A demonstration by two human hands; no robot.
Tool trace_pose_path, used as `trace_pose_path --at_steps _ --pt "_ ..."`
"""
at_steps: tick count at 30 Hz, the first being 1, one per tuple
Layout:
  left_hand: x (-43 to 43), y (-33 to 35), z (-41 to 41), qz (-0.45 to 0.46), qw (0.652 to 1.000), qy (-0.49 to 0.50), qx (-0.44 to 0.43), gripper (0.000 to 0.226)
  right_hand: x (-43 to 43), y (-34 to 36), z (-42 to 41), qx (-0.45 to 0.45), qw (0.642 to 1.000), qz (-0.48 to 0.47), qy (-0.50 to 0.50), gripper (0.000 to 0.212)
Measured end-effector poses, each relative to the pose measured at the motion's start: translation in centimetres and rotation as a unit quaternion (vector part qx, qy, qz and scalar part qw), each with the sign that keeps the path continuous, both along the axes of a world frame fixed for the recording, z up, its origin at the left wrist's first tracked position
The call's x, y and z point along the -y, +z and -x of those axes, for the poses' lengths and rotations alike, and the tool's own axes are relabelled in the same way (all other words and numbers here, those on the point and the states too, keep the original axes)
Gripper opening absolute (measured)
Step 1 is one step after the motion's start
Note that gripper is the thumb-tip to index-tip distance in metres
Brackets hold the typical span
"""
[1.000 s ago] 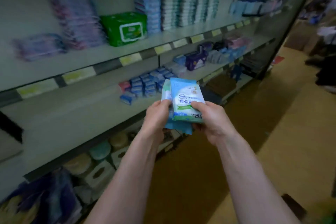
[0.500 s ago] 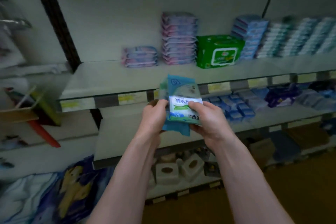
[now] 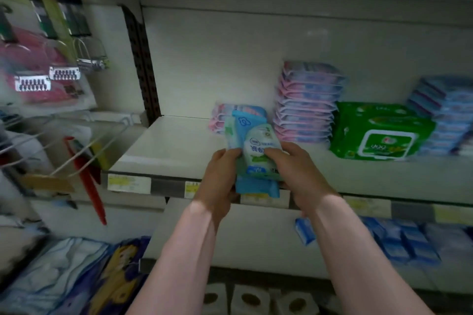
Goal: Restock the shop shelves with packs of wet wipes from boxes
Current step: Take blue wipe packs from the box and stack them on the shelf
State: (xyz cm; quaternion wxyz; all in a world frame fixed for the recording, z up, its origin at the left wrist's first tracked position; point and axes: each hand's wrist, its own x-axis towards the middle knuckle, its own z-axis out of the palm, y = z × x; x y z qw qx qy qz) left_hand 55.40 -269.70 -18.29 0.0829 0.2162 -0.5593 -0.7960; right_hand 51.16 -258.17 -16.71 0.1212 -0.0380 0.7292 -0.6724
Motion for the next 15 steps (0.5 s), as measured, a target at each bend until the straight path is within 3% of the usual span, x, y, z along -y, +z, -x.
trace_pose_path --at_steps 4,9,15 --pt "1.0 -0.1 1.3 -0.011 1.0 0.0 0.008 0.033 1.2 0.1 2.1 0.018 0.997 -0.032 0.073 0.031" --pt "2.7 -0.4 2.7 -0.043 0.999 0.024 0.008 0.033 2.5 0.2 5.1 0.029 0.99 -0.043 0.13 0.022" --pt "5.3 -1.0 4.3 -0.078 0.997 0.024 0.017 0.033 5.1 0.3 7.4 -0.023 0.978 -0.09 0.189 0.021"
